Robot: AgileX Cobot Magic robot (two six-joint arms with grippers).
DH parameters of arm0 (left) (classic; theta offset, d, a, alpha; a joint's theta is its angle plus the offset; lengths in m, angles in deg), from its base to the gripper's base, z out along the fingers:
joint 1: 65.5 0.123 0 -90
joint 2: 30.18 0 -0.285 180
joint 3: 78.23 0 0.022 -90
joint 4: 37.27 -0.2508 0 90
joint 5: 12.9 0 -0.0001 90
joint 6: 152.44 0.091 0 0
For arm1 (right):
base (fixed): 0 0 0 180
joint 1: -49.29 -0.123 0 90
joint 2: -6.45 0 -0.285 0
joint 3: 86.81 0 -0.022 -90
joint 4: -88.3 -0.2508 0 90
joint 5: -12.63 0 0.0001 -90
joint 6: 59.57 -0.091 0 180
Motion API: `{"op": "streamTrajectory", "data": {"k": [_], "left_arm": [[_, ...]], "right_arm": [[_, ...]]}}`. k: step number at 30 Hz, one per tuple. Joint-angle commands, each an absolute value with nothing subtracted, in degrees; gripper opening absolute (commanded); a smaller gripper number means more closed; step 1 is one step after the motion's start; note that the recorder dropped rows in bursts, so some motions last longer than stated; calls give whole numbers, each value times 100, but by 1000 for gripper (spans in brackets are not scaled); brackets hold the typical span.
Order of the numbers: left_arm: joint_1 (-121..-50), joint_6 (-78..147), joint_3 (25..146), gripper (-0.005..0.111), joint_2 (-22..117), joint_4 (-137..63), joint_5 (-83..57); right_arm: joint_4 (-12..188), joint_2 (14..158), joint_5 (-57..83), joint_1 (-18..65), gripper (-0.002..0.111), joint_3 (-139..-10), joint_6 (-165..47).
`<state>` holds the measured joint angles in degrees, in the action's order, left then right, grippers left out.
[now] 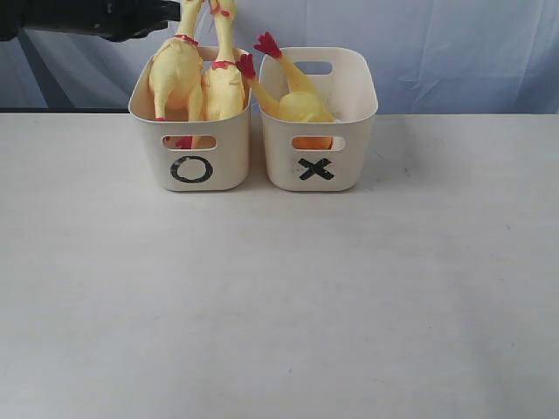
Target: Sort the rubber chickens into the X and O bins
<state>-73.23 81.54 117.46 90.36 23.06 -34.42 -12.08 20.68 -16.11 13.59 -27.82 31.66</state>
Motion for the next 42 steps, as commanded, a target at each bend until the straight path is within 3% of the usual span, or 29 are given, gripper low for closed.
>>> {"op": "streamTrajectory", "data": {"k": [1,22,42], "left_arm": [[-7201,6867,11718,0,8812,713,-4008],[-7188,6861,9038,0,6298,207,-3004],[-7198,7000,6569,0,2065,543,-2484]], "right_arm": [[-1165,2028,-1631,1388,-1,-2760,3187],[-1165,2028,-1631,1388,-1,-2760,3187],[-1165,2028,-1631,1388,-1,-2760,3187]]}}
